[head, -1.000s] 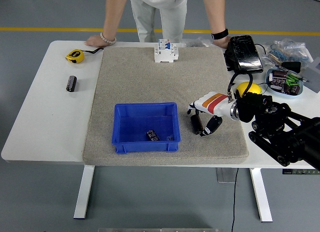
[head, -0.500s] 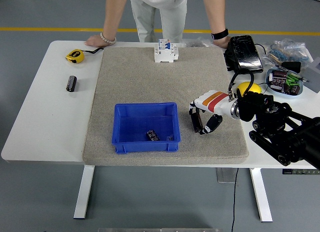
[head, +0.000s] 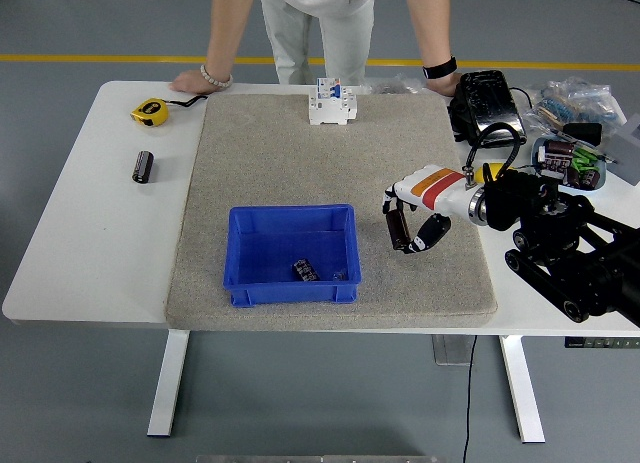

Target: Pick up the battery,place it into the box

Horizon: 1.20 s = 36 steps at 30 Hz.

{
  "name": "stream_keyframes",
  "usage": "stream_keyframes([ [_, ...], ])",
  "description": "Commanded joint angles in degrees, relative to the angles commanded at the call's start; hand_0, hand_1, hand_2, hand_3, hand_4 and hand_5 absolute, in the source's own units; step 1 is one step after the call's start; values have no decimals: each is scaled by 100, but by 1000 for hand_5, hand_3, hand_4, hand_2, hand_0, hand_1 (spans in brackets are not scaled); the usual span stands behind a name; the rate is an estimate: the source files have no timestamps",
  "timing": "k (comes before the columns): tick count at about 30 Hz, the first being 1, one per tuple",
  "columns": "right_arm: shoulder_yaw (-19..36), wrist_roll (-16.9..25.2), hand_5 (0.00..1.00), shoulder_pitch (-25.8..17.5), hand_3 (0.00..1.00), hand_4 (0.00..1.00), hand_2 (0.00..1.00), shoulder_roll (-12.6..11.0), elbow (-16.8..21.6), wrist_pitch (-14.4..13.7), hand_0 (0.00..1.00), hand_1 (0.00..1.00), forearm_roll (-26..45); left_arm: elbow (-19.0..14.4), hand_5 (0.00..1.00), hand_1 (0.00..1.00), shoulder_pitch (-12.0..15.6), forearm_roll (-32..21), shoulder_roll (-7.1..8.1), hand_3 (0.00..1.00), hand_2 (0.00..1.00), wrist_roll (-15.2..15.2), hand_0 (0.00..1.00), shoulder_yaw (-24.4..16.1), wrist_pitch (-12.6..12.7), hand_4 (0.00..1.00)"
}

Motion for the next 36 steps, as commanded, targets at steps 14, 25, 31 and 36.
stream_keyframes([
  [14, 309, -288, 100, 4, 540, 793, 497, 37, 972, 101, 514, 470, 53, 13, 526, 640, 59, 129, 13, 708, 761, 37, 712, -103, 4, 732],
  [25, -444, -443, 331, -7, 959, 998, 858, 279, 1311, 201, 782, 752, 336, 10, 525, 640, 67, 240, 15, 707, 760, 68, 712, -158, 5, 730],
  [31, -505, -413, 395, 52, 998, 998, 910, 309, 1289, 89, 805, 798, 426, 9, 525, 638, 27, 202, 27, 707, 760, 43, 712, -123, 2, 731],
  [36, -394, -401, 395, 60, 998, 998, 910, 276, 1288, 58, 805, 798, 408, 12, 525, 638, 7, 149, 29, 707, 760, 25, 712, -91, 8, 731],
])
